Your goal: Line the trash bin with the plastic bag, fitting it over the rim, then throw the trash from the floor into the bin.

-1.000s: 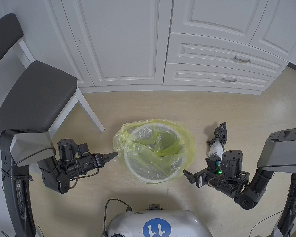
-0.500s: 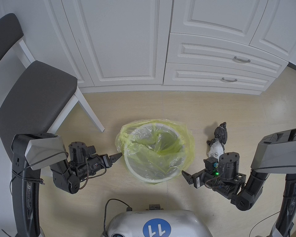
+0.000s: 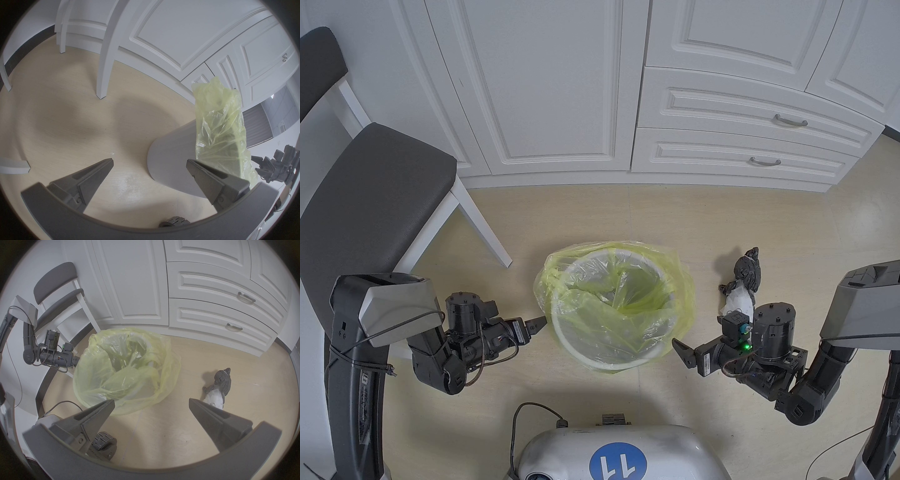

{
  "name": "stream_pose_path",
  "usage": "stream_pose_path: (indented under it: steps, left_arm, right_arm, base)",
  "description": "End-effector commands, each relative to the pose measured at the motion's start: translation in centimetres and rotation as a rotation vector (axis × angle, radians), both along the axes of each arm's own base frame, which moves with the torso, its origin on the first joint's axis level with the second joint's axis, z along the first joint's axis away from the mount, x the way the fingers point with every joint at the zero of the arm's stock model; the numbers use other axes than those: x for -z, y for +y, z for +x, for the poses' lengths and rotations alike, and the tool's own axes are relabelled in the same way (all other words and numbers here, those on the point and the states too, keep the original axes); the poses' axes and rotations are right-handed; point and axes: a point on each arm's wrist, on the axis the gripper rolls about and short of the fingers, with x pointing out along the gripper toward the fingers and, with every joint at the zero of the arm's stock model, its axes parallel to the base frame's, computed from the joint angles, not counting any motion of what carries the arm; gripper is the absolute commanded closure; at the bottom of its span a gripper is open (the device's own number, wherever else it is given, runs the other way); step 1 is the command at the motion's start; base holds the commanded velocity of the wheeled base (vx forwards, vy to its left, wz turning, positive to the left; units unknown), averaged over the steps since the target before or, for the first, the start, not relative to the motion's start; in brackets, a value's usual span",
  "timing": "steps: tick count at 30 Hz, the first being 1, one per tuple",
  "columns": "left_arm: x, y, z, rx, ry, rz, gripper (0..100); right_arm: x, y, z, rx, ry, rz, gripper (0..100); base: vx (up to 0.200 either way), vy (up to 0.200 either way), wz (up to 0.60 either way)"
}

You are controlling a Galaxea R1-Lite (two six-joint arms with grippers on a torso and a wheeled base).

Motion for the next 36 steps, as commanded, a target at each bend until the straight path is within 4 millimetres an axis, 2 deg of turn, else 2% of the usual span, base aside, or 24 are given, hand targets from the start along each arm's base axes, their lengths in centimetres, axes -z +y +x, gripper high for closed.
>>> stream_pose_path:
  steps: [1,5,7,8,9,11,12,14,19,23,29,30,36]
  left_arm:
    - [-1.0,0.4,-0.3,-0.003,-0.013,0.001,0]
    - [-1.5,0.6,-0.5,-0.005,-0.018,0.001,0]
    - [-1.5,0.7,-0.6,-0.005,-0.018,0.002,0]
    - [-1.5,0.7,-0.6,-0.004,-0.019,0.005,0]
    - [-1.5,0.7,-0.6,-0.005,-0.019,0.005,0]
    - [-1.1,0.6,-0.6,0.003,-0.017,0.019,0]
    - [-1.1,0.6,-0.6,0.003,-0.017,0.019,0]
    - [-1.1,0.6,-0.6,0.005,-0.022,0.027,0]
    - [-1.3,0.6,-0.6,0.005,-0.025,0.026,0]
    - [-1.2,0.6,-0.7,0.009,-0.024,0.032,0]
    - [-1.6,0.7,-0.7,0.009,-0.038,0.043,0]
    - [-2.1,1.0,-0.9,0.005,-0.048,0.044,0]
    - [-4.1,1.8,-1.0,-0.015,-0.07,0.04,0]
  right_arm:
    - [-0.8,-0.2,0.0,0.003,-0.028,0.001,0]
    - [-1.0,-0.7,1.1,0.027,-0.048,-0.007,0]
    - [-1.0,-1.4,1.9,0.056,-0.055,-0.006,0]
    - [-0.9,-2.2,3.0,0.091,-0.062,-0.003,0]
    - [-0.9,-2.2,3.0,0.093,-0.062,-0.003,0]
    - [0.3,-3.0,4.5,0.125,-0.048,-0.009,0]
    - [0.3,-3.0,4.5,0.125,-0.048,-0.009,0]
    - [2.8,-2.9,6.0,0.128,-0.017,-0.016,0]
    - [7.0,-1.7,8.4,0.11,-0.009,-0.006,0]
    - [8.8,-1.5,10.2,0.122,-0.029,0.01,0]
    - [10.2,-1.2,10.4,0.124,-0.001,0.035,0]
    - [10.3,-1.1,10.4,0.125,-0.001,0.036,0]
    - [9.1,-1.2,10.1,0.124,-0.031,0.049,0]
  base:
    - [0.0,0.0,0.0]
    - [0.0,0.0,0.0]
    - [0.0,0.0,0.0]
    - [0.0,0.0,0.0]
    - [0.0,0.0,0.0]
    - [0.0,0.0,0.0]
    - [0.0,0.0,0.0]
    - [0.0,0.0,0.0]
    - [0.0,0.0,0.0]
    - [0.0,0.0,0.0]
    - [0.0,0.0,0.0]
    - [0.0,0.0,0.0]
    - [0.0,0.0,0.0]
